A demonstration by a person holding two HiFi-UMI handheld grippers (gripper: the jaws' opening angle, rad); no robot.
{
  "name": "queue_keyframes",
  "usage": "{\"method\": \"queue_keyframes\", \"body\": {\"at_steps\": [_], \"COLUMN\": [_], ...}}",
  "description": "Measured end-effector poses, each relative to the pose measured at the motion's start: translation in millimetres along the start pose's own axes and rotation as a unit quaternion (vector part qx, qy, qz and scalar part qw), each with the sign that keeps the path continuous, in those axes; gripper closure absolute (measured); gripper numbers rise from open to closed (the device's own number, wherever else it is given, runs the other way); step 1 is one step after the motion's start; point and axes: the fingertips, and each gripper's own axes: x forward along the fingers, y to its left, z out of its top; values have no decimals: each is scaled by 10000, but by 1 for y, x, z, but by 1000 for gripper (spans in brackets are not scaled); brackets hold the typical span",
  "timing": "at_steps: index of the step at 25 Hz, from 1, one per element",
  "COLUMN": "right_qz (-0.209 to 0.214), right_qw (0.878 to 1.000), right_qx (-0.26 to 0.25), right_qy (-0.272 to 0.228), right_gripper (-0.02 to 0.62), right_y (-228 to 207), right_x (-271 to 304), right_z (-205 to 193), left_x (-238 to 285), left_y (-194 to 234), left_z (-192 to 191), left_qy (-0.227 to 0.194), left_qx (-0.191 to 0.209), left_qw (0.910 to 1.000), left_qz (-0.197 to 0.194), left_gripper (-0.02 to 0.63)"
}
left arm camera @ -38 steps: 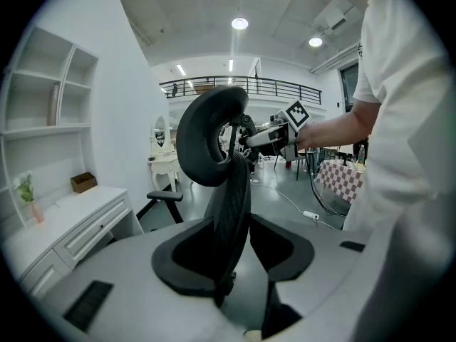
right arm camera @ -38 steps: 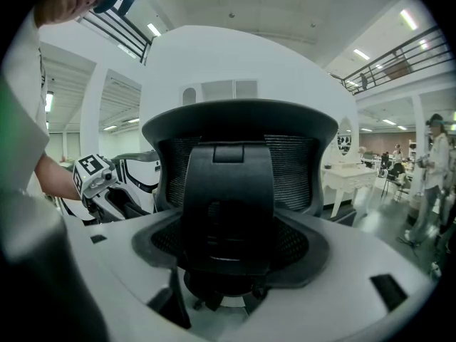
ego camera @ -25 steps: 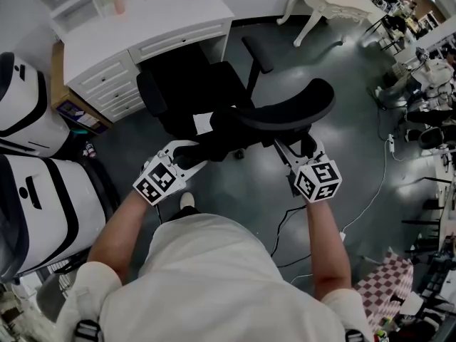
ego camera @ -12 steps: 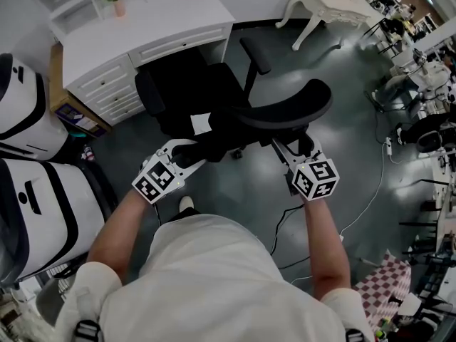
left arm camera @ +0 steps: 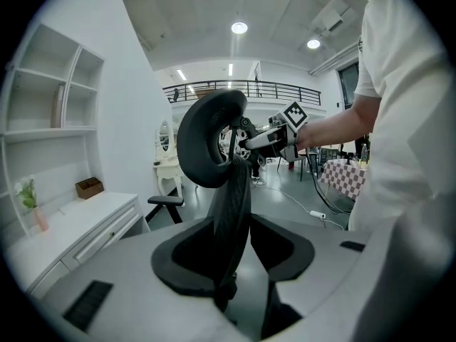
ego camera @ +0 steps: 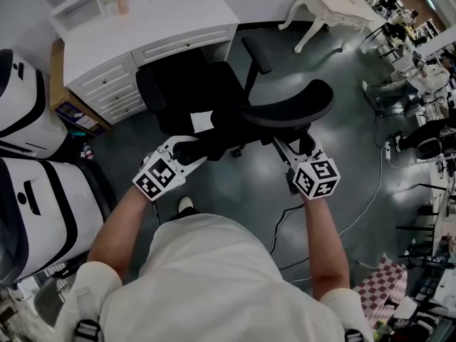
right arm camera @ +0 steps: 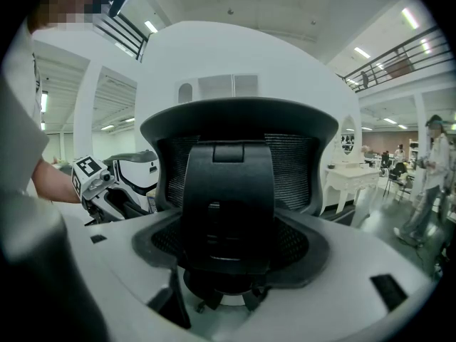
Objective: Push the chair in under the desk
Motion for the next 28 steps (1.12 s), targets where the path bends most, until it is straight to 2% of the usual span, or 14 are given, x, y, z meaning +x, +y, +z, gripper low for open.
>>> {"method": "queue_keyframes", "body": {"at_steps": [28], "right_qz": [-180], "right_qw": [9998], "right_qx": [75], "right_qy": [-83], "right_gripper": [284], "right_y": [20], "right_x": [53], "right_z": [20], "left_x": [-20], "left_y": [64], "left_z": [-13], "left_qy": [-46], "left_qx": [57], "left_qw": [10000], "left_qz": [-25], "left_gripper": [440]}}
